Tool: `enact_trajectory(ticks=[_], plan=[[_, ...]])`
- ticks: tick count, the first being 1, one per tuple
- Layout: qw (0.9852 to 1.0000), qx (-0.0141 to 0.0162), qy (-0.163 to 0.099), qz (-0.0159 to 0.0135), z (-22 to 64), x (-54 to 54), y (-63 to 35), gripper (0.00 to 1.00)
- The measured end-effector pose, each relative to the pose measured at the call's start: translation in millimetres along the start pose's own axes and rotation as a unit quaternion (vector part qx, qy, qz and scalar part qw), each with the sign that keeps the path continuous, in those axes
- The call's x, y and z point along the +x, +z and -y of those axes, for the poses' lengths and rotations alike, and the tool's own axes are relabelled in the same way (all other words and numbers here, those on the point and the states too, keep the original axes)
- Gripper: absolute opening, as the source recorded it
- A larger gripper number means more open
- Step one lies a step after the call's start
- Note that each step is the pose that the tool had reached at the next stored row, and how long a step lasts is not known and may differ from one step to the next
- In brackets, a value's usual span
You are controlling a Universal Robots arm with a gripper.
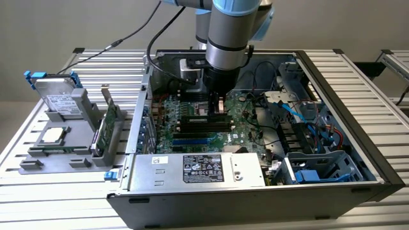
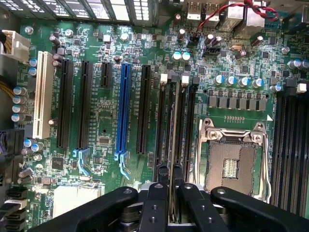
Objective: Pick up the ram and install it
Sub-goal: 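Insert the ram into the slot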
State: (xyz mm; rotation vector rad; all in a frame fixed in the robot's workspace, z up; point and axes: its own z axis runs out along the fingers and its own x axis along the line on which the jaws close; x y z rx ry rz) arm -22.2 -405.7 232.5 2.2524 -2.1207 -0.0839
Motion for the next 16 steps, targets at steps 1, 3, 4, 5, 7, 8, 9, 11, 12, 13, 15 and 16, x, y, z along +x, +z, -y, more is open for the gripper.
enact_trajectory(ticks=[1,3,4,5,7,8,9,11,12,13,15,16], plan=[[1.0,0.0,-0.001,-0.0003,-0.7,0.1,0.1,0.14],[1.0,0.0,-0.003,-0.0009,-1.9,0.7,0.5,0.14],[1.0,-0.0001,-0.003,-0.0017,-2.3,0.9,0.9,0.14],[1.0,-0.0001,-0.003,-0.0023,-2.6,1.2,1.3,0.14],[1.0,-0.0002,-0.004,-0.0037,-2.8,1.9,2.5,0.14],[1.0,-0.0003,-0.004,-0.0043,-2.9,2.3,3.0,0.14],[1.0,-0.0003,-0.004,-0.0049,-2.8,2.5,3.5,0.14],[1.0,-0.0004,-0.004,-0.0065,-2.8,2.8,4.5,0.14],[1.0,-0.0004,-0.004,-0.0074,-2.7,3.0,4.9,0.14],[1.0,-0.0004,-0.004,-0.0083,-2.7,3.1,5.2,0.14],[0.9999,-0.0004,-0.004,-0.0103,-2.6,3.4,5.8,0.14],[0.9999,-0.0004,-0.004,-0.0112,-2.6,3.4,6.0,0.14]])
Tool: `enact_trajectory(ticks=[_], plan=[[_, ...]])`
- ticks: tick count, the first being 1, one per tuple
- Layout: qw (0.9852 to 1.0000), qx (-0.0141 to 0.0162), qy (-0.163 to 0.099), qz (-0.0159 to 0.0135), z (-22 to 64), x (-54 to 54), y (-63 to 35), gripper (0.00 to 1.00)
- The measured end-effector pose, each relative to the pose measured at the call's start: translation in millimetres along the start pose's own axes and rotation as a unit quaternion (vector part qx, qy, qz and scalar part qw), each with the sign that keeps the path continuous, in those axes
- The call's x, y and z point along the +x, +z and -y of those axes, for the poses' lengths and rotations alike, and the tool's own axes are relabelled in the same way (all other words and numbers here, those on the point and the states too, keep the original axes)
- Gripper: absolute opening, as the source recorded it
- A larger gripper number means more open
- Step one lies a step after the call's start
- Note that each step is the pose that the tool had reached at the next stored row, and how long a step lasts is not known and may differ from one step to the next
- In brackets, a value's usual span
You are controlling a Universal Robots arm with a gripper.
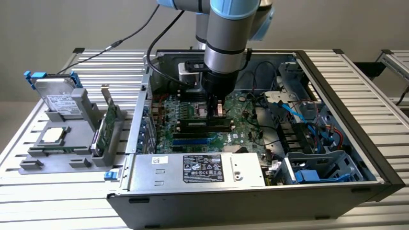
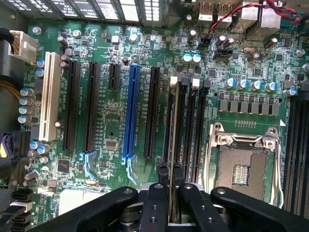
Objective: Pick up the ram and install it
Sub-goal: 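Insert the ram into the slot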
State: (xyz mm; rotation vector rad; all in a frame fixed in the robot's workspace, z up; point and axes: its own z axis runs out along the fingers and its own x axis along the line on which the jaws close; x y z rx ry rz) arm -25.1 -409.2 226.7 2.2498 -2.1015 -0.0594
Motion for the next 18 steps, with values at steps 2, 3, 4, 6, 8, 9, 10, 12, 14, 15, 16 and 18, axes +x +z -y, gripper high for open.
enact_trajectory(ticks=[2,3,4,6,8,9,10,12,14,15,16,18], plan=[[1.0,0.0001,0.0,-0.0012,0.0,0.0,0.3,0.14],[1.0,0.0005,0.0,-0.002,0.0,0.0,0.8,0.14],[1.0,0.001,0.0,-0.0029,0.0,0.0,1.3,0.14],[1.0,0.0019,0.0,-0.0047,0.1,0.0,2.0,0.14],[1.0,0.0018,0.0,-0.0059,0.1,0.0,2.1,0.14],[1.0,0.0018,0.0,-0.0062,0.1,0.0,2.3,0.14],[1.0,0.0019,0.0,-0.0063,0.2,0.0,2.6,0.14],[1.0,0.002,0.0,-0.0064,0.3,-0.1,3.9,0.14],[1.0,0.002,0.0,-0.0066,0.3,-0.1,4.5,0.14],[1.0,0.0021,0.0,-0.0065,0.3,-0.1,4.7,0.14],[1.0,0.0021,0.0,-0.0065,0.3,-0.1,4.7,0.14],[1.0,0.0021,0.0,-0.0065,0.3,-0.1,4.7,0.14]])
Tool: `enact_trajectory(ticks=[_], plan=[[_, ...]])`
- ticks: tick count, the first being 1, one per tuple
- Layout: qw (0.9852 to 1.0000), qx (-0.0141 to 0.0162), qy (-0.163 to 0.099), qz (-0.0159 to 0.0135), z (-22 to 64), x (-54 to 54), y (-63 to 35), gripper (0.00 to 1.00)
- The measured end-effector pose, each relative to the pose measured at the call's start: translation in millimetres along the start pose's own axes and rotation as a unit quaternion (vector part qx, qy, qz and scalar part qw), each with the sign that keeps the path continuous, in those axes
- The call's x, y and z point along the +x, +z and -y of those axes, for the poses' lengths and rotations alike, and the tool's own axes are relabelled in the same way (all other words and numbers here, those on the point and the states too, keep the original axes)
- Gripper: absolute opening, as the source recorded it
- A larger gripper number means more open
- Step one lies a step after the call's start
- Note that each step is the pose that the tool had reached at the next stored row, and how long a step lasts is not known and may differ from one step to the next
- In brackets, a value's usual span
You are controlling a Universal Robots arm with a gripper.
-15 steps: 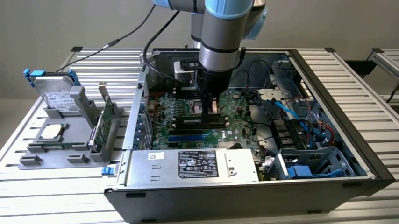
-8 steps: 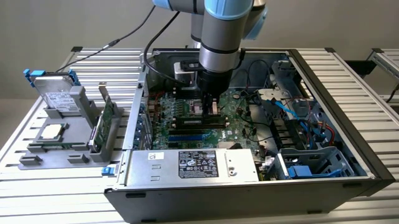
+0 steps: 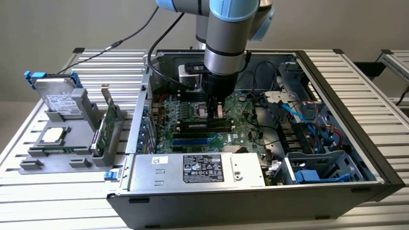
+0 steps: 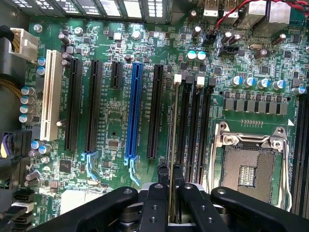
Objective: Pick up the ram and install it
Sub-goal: 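Insert the ram into the slot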
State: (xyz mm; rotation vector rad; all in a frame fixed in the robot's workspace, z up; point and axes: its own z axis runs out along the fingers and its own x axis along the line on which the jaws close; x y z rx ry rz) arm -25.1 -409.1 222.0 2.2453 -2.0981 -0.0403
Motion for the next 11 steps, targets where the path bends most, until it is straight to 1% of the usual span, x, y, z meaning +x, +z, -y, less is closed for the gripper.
enact_trajectory(ticks=[11], plan=[[1.0,-0.0001,0.005,0.0005,0.2,-1.1,0.6,0.14]])
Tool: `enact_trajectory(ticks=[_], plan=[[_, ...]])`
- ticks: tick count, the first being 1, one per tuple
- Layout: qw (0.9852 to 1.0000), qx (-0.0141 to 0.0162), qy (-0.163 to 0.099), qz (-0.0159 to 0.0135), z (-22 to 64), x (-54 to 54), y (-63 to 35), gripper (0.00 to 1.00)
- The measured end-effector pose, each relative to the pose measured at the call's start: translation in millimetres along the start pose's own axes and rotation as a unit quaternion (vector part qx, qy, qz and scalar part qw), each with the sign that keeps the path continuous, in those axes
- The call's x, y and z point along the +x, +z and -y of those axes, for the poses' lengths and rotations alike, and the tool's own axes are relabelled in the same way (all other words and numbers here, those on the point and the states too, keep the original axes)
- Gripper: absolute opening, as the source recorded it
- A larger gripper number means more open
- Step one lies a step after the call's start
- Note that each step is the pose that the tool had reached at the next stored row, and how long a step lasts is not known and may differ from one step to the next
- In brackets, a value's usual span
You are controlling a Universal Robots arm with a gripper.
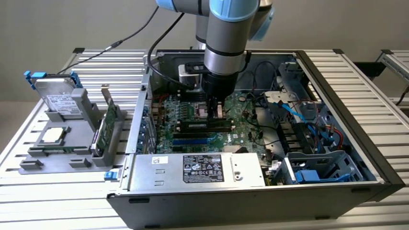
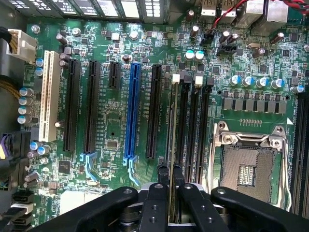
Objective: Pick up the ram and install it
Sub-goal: 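Insert the ram into the slot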
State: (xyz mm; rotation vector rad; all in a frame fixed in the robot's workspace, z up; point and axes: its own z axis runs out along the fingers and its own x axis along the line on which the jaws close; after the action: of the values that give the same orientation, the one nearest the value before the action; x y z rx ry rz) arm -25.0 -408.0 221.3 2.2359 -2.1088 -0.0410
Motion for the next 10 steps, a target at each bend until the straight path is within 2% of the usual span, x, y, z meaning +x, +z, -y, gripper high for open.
enact_trajectory(ticks=[10], plan=[[1.0,0.0,0.0,-0.0001,0.2,-0.7,1.9,0.14]])
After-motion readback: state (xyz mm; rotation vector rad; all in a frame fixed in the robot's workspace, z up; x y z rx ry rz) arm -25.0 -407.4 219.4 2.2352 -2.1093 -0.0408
